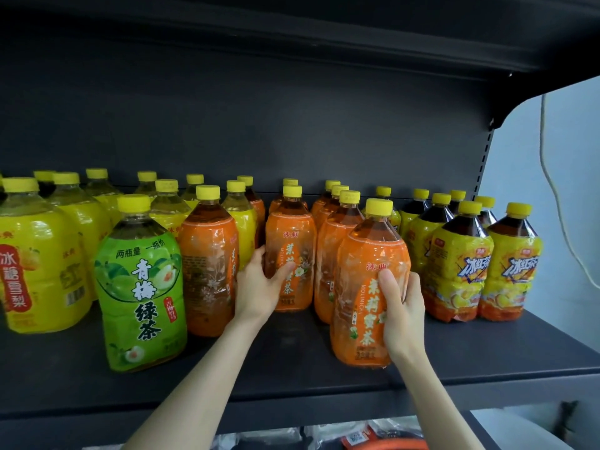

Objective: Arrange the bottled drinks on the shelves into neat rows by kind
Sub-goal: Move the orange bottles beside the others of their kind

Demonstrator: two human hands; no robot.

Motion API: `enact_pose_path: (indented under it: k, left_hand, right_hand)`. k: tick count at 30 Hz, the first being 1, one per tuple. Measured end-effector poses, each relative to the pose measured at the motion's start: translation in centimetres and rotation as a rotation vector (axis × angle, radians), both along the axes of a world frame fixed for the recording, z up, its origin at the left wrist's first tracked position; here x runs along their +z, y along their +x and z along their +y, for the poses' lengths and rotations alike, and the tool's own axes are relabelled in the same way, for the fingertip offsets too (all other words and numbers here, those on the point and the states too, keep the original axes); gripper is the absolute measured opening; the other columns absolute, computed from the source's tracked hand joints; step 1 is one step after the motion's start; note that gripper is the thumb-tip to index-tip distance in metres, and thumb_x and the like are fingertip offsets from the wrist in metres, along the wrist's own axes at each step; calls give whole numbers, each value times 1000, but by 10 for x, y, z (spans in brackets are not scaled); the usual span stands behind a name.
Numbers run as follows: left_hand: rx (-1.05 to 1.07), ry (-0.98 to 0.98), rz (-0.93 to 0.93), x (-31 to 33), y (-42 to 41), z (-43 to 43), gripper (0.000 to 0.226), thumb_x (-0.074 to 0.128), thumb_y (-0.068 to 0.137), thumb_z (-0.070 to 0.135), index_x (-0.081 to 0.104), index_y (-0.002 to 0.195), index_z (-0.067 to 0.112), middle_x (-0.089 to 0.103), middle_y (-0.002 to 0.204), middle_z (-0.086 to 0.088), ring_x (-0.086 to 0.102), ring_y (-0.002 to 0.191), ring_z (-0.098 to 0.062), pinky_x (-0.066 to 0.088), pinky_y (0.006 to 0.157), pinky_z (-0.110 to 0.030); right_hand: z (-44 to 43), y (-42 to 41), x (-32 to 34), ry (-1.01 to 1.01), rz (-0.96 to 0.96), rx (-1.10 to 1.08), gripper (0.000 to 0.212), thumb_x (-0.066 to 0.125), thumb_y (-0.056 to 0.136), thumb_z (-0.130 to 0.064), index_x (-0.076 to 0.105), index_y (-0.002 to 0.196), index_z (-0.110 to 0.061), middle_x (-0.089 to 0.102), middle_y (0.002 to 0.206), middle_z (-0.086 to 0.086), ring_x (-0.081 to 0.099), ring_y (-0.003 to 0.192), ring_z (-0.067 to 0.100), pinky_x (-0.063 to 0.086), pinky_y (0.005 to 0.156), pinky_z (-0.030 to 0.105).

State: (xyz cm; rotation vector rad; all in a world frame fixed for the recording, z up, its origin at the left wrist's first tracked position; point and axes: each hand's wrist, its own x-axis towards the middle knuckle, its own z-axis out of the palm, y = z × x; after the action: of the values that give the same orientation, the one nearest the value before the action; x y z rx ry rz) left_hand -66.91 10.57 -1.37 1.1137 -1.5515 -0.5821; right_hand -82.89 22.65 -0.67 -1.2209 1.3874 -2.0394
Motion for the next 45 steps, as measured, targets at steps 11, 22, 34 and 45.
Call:
enact_pose_path:
  k: [11, 22, 34, 45]
  left_hand:
    - [73, 113, -6, 7, -13, -24, 71, 66, 84, 40, 36, 143, 11, 50, 139, -12, 47, 127, -29, 41, 104, -42]
    - [50, 144, -39, 7, -19, -28, 69, 60, 89, 38, 31, 144, 9, 49, 139, -15, 50, 125, -32, 43, 102, -42]
    - [-329, -46, 272, -5, 7, 58, 34, 37, 94, 50, 55, 114, 30, 62, 116, 9, 57, 109, -3, 46, 94, -21]
    - [-284, -83, 424, -5, 1, 64, 69, 45, 72, 70, 36, 128, 32, 56, 123, 8, 58, 108, -3, 50, 82, -14]
  right_hand:
    - [-2, -1, -1, -8, -5, 2, 33, 55, 70, -50, 47, 95, -30, 64, 95, -10, 66, 79, 3, 47, 66, 19]
    - [-2, -1, -3, -23, -10, 11, 34, 61, 75, -53, 47, 96, -30, 63, 97, -8, 65, 84, 6, 47, 67, 20]
    - [-5, 30, -7, 2, 22, 9, 41, 39, 82, -62, 48, 92, -23, 64, 87, -6, 63, 72, -4, 46, 64, 19]
    - [-26, 62, -7, 104, 232, 21, 53, 39, 83, -74, 57, 113, -34, 41, 122, -10, 42, 118, 8, 35, 106, 34]
